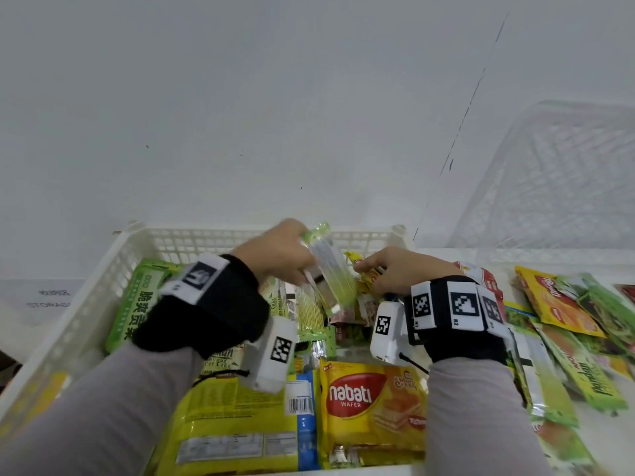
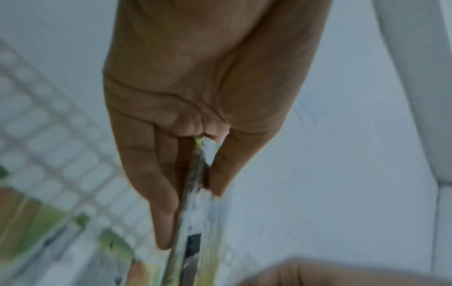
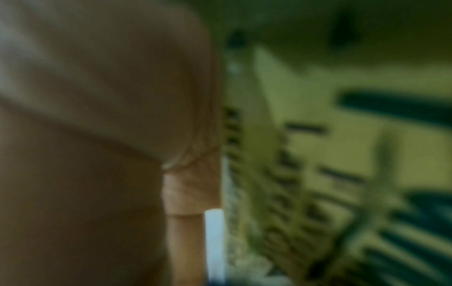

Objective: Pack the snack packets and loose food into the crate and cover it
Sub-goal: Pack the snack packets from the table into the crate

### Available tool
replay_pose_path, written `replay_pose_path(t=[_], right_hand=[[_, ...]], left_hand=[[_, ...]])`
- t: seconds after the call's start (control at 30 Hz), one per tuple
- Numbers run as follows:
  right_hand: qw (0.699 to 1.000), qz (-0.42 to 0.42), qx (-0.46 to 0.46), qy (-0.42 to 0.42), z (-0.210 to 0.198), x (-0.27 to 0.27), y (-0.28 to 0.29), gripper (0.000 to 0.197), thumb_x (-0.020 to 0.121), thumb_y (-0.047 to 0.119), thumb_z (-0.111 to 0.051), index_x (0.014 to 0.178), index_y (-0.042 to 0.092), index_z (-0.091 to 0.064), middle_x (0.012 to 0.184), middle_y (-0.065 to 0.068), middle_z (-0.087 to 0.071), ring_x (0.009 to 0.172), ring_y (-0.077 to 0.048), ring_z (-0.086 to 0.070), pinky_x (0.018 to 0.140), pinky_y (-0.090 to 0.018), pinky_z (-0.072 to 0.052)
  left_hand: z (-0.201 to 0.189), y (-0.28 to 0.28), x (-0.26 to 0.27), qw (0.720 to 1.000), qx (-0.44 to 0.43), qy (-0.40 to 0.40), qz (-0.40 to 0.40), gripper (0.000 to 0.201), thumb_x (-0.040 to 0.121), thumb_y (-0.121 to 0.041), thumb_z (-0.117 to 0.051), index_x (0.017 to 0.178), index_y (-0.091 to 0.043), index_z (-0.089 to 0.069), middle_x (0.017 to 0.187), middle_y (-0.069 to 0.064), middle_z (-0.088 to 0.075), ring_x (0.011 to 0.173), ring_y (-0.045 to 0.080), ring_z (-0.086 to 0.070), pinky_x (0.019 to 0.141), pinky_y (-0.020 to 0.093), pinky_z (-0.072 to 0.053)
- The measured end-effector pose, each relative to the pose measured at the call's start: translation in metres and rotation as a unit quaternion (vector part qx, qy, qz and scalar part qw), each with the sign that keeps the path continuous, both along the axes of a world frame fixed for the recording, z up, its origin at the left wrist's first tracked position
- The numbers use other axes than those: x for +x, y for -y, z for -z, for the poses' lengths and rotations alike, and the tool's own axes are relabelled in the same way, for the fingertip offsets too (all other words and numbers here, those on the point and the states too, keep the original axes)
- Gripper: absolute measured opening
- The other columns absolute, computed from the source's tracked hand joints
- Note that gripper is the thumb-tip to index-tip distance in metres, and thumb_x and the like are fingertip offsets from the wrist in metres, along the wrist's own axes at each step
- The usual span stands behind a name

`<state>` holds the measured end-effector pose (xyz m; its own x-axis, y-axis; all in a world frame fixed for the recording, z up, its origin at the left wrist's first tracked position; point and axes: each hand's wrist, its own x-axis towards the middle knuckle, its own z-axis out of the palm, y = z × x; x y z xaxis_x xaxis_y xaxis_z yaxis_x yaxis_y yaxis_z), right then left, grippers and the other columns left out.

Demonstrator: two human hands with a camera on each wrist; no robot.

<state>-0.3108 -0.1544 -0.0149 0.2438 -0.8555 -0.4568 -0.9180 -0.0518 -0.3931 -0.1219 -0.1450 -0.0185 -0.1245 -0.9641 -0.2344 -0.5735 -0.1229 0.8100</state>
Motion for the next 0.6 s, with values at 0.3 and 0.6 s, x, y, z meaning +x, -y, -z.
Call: replay_pose_path(t=[0.3,0.6], right_hand=[[0.977,-0.105,0.01,-0.185,0.034,0.033,-0.001,0.084,0.086,0.023,-0.061,0.149,0.028,-0.006,0.108,-0.003,-0.061,0.101,-0.029,-0.056,0.08,-0.037,-0.048],[0.985,-0.009,-0.034,-0.167,0.025,0.046,-0.012,0.046,0.088,0.007,-0.057,0.131,0.0,-0.04,0.123,-0.014,-0.054,0.115,-0.029,-0.053,0.084,-0.028,-0.044]], left_hand=[[0.008,-0.013,0.057,0.958,-0.09,-0.208,-0.174,0.013,0.086,-0.006,-0.063,0.092,-0.013,-0.054,0.068,0.006,-0.065,0.05,0.011,-0.065,0.052,0.023,-0.057],[0.015,-0.019,0.04,0.953,-0.077,-0.263,-0.126,0.007,0.092,-0.004,-0.054,0.096,-0.009,-0.051,0.076,0.014,-0.067,0.053,0.016,-0.068,0.05,0.027,-0.057]])
